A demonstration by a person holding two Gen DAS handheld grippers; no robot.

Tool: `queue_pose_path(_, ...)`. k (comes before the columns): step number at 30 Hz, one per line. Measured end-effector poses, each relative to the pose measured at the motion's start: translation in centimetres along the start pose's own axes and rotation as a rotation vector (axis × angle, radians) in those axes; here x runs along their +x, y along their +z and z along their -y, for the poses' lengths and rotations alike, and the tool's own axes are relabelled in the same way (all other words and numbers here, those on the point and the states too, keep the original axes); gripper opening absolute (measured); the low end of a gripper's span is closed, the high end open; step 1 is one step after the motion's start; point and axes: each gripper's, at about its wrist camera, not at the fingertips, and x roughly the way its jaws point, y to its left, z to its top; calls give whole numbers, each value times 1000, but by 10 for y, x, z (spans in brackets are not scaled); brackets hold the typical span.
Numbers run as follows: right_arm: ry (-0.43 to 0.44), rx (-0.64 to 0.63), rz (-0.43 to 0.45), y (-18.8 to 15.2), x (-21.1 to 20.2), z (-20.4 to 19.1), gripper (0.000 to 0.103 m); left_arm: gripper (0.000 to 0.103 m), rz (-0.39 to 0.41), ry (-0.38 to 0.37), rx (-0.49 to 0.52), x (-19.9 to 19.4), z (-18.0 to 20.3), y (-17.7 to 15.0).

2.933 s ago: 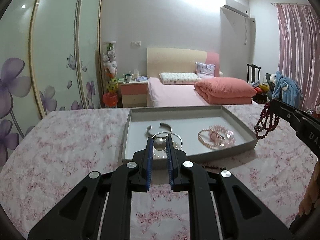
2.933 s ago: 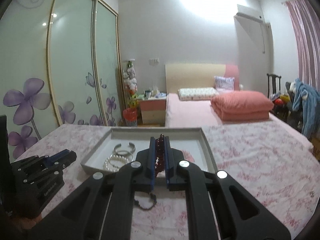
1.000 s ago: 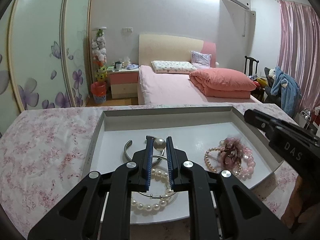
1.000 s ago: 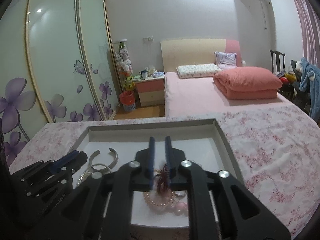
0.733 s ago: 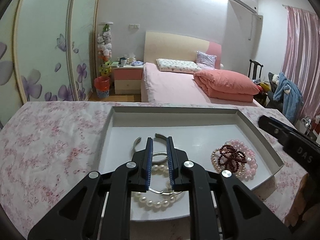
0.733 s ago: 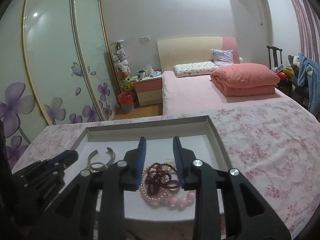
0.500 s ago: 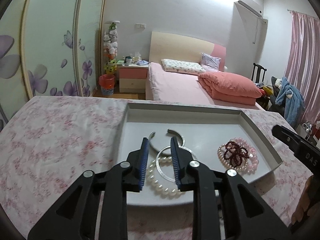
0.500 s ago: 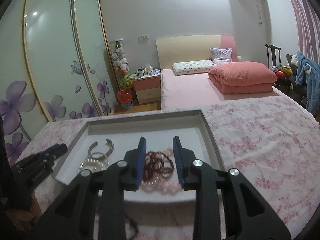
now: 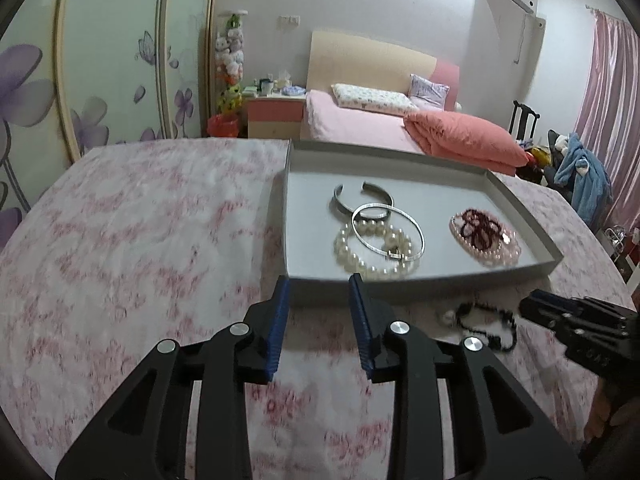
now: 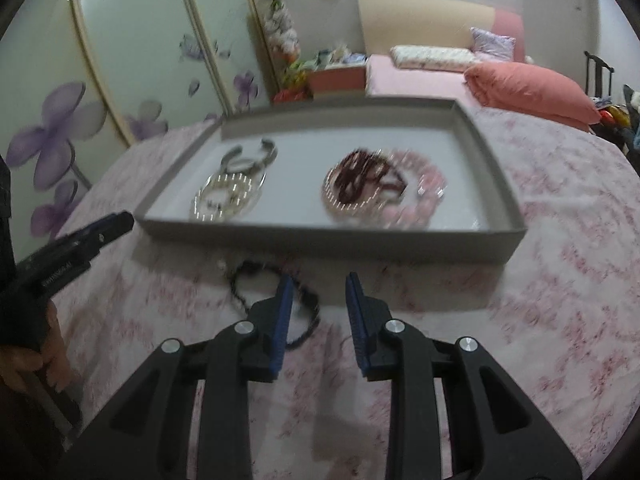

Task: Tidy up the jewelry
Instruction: 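Grasp the black bead bracelet with the right tool while the left tool grasps the second pearl earring, then carry the black bracelet over the tray with the right tool while the left tool carries the earring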

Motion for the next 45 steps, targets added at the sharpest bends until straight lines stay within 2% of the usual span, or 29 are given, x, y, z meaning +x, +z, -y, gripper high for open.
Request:
queue_pose_path(5, -21, -39, -45, 0, 10, -9, 28, 38, 2, -6, 19, -6, 2, -5)
queue_pose_path(9, -48, -65, -71, 0, 18, -13, 27, 39, 0, -14, 32, -8, 5, -8)
queue_pose_path(10, -61, -78, -68, 1, 18, -14, 24, 39, -2, -16, 35, -8, 6, -8)
queue_pose_path(11, -74, -87, -68, 1, 18, -14, 14, 39, -4, -19, 37, -8, 8, -9)
queue_pose_path(12, -83, -93, -67, 1, 18, -15, 12, 39, -7, -22, 39, -8, 9, -9)
queue_pose_path(16, -85, -83, -63, -4, 12, -10, 12, 40, -16, -38, 53, -6, 18, -10)
queue_pose_path(18, -95, -69, -59, -7, 8, -2, 12, 47, -19, -47, 62, -5, 24, -11)
queue_pose_path(20, -118, -49, -54, -9, 4, 9, 12, 49, -25, -62, 81, -4, 33, -12)
queue_pose_path(25, -199, 49, -40, -8, -3, 43, 12, 52, -71, -96, 143, 8, 64, -14)
queue_pose_path(32, -208, 65, -29, -10, -5, 56, 12, 52, -165, -69, 170, 40, 97, -16)
queue_pose_path(37, -189, 80, -26, -11, -5, 57, 12, 42, -186, -21, 168, 50, 105, -13)
queue_pose_path(41, -184, 80, -27, -11, -6, 57, 12, 18, -183, 11, 157, 53, 104, -9)
queue_pose_path(45, -186, 72, -28, -11, -7, 56, 12, 15, -183, 14, 155, 48, 90, -9)
